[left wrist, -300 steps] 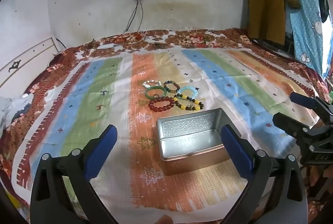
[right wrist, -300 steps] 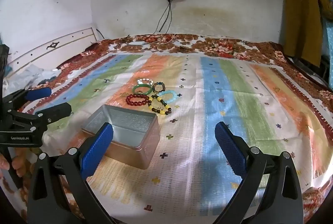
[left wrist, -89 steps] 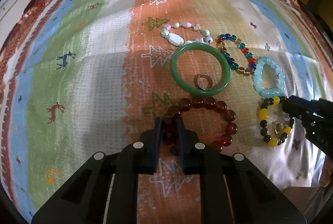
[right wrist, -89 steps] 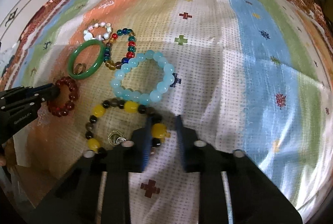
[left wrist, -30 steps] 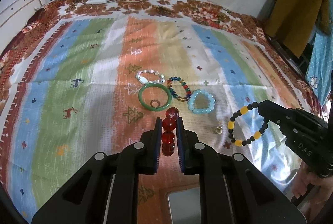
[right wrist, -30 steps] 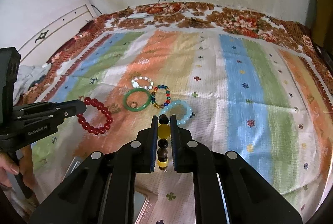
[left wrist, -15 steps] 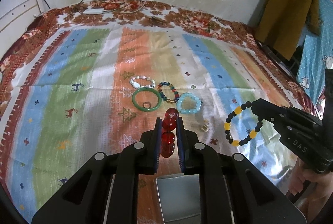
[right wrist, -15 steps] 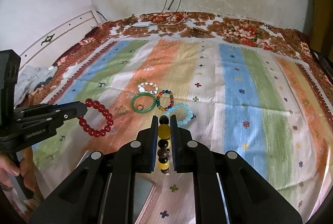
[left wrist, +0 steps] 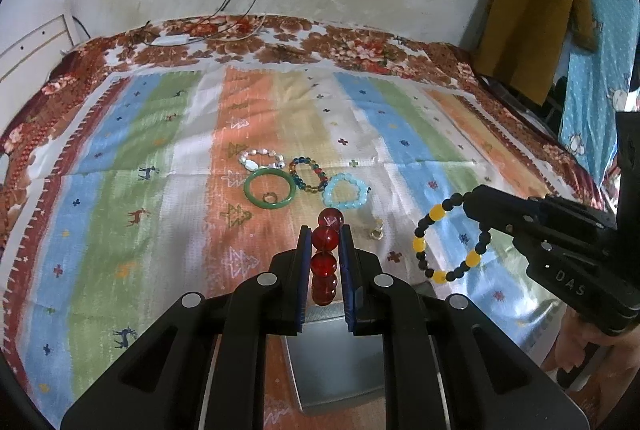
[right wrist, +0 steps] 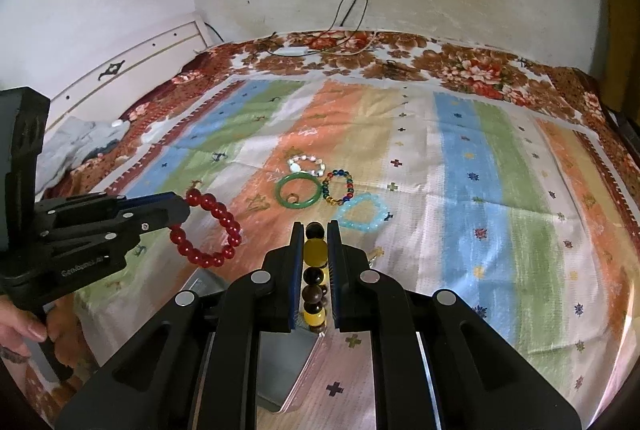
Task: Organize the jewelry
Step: 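Open both tools to drop the bracelets into the tin box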
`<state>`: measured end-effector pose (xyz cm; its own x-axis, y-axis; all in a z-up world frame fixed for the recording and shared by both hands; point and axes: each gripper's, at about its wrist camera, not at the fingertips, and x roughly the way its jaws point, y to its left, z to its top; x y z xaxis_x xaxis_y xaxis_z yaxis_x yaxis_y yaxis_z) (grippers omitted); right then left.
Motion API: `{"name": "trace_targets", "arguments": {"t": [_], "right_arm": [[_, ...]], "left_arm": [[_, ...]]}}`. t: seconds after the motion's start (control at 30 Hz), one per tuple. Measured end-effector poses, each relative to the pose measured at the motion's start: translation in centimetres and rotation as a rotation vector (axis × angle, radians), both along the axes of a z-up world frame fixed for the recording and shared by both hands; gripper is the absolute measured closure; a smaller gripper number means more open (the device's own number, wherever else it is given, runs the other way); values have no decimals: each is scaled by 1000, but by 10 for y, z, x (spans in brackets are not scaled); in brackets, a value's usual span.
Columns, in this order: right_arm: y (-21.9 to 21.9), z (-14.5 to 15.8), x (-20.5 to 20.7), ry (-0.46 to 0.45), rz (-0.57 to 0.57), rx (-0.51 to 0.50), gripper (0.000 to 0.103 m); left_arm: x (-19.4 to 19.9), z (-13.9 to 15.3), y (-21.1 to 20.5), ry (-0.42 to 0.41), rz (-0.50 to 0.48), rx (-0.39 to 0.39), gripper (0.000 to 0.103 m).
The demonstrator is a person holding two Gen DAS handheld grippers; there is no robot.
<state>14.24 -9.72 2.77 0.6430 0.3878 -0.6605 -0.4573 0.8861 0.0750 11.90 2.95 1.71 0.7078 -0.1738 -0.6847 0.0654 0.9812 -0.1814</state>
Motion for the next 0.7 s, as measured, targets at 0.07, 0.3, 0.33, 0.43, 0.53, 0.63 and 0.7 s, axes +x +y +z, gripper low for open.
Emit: {"name": "trace_targets", "arguments": {"t": [0.07,0.3,0.33,0.43,0.53,0.63,0.7], "right_arm": [[1,-1,-5,2,10,1,91],[4,-1,-18,8,37,8,91],[5,-1,-19,9,41,8,91],[6,-2,-22,15,47,12,91],[7,0,-25,14,61,31,91],[6,-2,-25,30,60,53,89],[5,-4,-23,34,44,45,78]], "left_arm": [[-1,0,-1,1,-3,-2,90],[-14,-1,-2,-3,-15,-6,90],[-16,-1,-3,-1,-15,-5,90],[-19,-3,-5,5,-18,-6,90],[-21,-4,-5,12,-28,-20,89],[-21,-4,-4,12,-18,-29,83],[-21,-2,0,8,-4,-40,73]]}}
